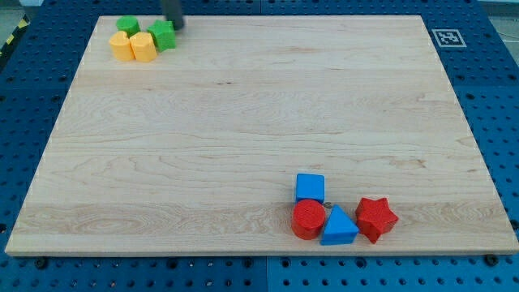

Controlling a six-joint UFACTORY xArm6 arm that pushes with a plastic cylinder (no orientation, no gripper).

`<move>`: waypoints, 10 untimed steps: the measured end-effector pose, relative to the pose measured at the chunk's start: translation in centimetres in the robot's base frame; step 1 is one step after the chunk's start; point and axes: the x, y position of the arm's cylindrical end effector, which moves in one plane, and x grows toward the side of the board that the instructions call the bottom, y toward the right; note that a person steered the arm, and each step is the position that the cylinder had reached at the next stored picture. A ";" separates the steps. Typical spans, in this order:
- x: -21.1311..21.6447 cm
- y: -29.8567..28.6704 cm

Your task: Push the green circle above the red star

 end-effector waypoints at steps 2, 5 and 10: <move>-2.6 3.0; -3.0 -17.0; 3.1 -6.2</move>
